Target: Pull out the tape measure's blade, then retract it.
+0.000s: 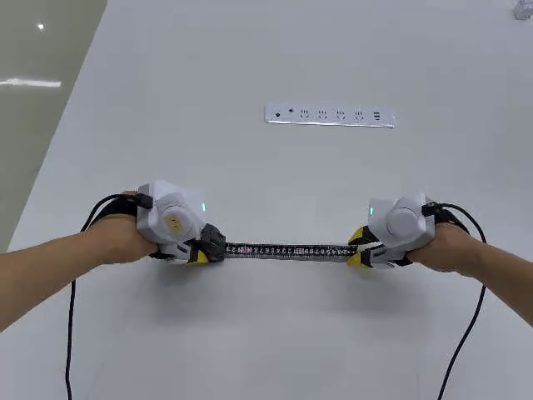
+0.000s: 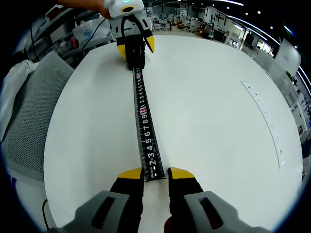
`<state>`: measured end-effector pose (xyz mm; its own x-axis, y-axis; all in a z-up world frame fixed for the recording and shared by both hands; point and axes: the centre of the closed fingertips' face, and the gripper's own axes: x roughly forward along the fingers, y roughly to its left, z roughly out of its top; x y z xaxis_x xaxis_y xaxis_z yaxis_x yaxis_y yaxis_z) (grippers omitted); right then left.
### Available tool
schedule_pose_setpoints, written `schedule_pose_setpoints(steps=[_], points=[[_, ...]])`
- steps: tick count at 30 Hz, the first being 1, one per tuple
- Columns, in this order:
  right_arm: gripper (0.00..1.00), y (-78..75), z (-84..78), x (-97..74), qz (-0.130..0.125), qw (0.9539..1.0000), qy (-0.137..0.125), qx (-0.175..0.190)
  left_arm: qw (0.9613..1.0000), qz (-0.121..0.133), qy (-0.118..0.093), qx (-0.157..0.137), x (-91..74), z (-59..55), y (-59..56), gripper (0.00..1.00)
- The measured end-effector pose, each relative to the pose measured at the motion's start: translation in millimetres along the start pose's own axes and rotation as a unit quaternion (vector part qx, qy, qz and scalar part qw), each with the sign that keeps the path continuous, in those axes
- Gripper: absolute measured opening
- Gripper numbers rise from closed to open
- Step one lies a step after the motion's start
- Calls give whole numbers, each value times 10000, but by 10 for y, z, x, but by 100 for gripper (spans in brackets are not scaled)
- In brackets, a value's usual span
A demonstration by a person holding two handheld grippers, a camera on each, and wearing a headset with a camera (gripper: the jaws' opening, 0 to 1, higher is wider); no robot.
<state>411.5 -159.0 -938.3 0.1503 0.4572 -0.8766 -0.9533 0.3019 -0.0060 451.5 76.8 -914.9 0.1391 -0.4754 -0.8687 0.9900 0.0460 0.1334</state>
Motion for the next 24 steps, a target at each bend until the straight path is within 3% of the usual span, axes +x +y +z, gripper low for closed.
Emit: schedule_pose_setpoints(steps=[14,21,24], points=[[26,-44,-26,-21,-300,9982,-77,513,9995,134,-74,-279,-88,36,33,50],[34,-70,-65,-59,-535,9957,-25,749,9980,246,-120,-576,-151,27,30,55],[35,-65,-54,-118,-626,9933,-131,962,9973,280,-118,-674,-190,13,4,59]])
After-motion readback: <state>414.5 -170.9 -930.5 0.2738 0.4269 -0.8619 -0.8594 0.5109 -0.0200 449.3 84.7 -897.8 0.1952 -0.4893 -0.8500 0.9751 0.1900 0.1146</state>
